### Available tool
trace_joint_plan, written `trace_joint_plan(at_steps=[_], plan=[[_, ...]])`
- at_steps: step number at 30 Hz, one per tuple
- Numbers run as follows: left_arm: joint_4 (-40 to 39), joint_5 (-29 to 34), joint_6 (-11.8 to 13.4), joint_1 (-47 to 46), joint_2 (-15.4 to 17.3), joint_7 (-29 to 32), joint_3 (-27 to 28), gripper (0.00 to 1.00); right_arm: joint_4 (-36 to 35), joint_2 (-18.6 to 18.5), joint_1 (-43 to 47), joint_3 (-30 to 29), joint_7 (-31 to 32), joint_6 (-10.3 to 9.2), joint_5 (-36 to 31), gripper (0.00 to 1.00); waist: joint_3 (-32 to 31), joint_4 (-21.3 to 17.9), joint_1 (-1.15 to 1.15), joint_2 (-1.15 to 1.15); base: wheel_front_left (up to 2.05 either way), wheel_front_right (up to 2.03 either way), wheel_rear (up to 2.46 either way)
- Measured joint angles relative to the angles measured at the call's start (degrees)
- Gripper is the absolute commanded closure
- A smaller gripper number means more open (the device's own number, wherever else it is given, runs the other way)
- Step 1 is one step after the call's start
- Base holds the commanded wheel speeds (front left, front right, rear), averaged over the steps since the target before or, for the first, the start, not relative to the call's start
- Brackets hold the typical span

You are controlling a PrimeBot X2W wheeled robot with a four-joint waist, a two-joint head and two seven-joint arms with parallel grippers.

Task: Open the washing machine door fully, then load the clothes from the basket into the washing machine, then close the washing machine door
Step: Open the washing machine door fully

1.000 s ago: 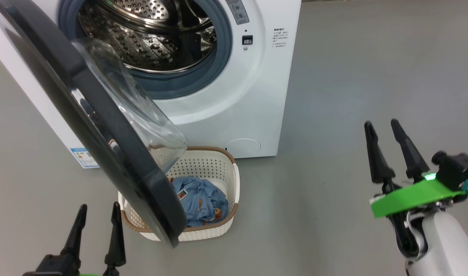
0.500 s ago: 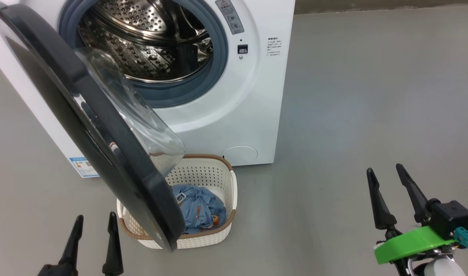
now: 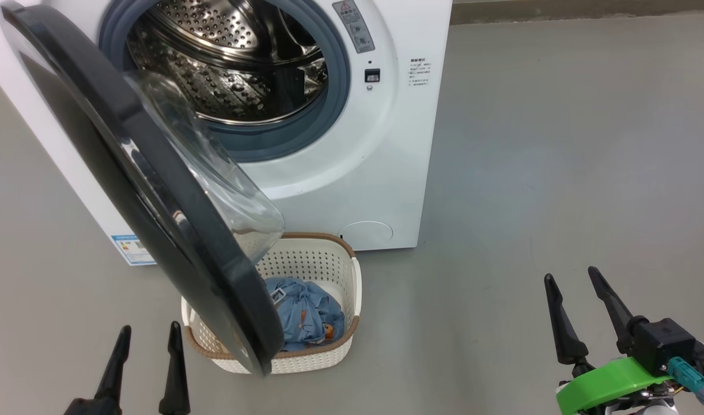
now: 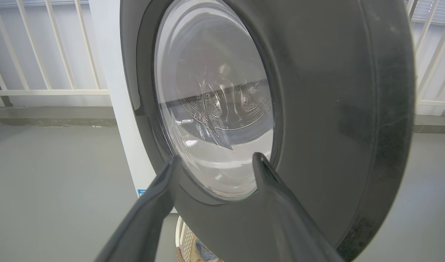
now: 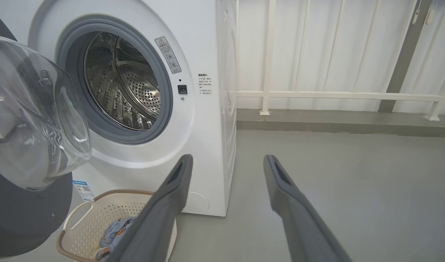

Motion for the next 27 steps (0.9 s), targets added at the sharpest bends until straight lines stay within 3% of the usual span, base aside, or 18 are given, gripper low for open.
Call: trace_joint_plan(at_steps=[27], plan=[[0.5, 0.4, 0.5, 0.0, 0.0, 0.0, -0.4, 0.0, 2.0, 0.5, 0.0, -0.2, 0.0, 0.0, -2.7, 0.0, 0.3, 0.3, 0.0, 0.0, 0.0, 0.0, 0.0]])
